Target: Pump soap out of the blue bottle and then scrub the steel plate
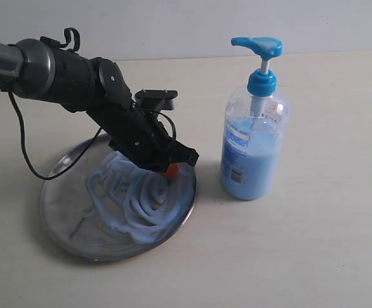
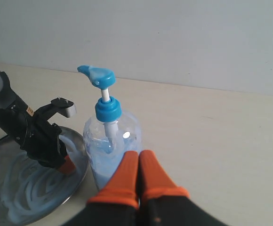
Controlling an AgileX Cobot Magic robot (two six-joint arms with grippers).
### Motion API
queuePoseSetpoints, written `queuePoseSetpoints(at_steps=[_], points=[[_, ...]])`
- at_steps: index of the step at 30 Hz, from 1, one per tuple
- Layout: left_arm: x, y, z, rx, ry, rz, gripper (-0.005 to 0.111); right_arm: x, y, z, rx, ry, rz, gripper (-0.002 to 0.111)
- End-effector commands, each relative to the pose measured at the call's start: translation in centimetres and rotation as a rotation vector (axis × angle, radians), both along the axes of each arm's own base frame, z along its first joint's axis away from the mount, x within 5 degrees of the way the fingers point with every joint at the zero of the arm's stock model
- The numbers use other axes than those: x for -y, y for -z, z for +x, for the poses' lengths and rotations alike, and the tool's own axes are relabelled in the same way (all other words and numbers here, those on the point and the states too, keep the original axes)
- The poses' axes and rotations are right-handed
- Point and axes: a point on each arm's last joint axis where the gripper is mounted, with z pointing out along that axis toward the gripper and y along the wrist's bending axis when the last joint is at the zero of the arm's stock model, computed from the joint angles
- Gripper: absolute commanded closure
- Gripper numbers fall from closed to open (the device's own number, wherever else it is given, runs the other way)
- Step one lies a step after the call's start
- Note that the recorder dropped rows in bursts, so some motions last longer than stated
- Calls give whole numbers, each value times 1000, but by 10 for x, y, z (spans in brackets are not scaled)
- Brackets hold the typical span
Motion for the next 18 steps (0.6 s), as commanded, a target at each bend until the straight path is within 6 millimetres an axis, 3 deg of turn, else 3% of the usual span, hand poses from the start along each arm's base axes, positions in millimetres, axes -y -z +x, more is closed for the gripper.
queuePoseSetpoints(at_steps=[1, 18], points=[[-4, 17, -3, -13, 25, 52, 107, 1, 1, 0, 14, 6, 0, 108], [-13, 19, -1, 5, 10, 152, 107, 1, 1, 1, 24, 10, -8, 108]])
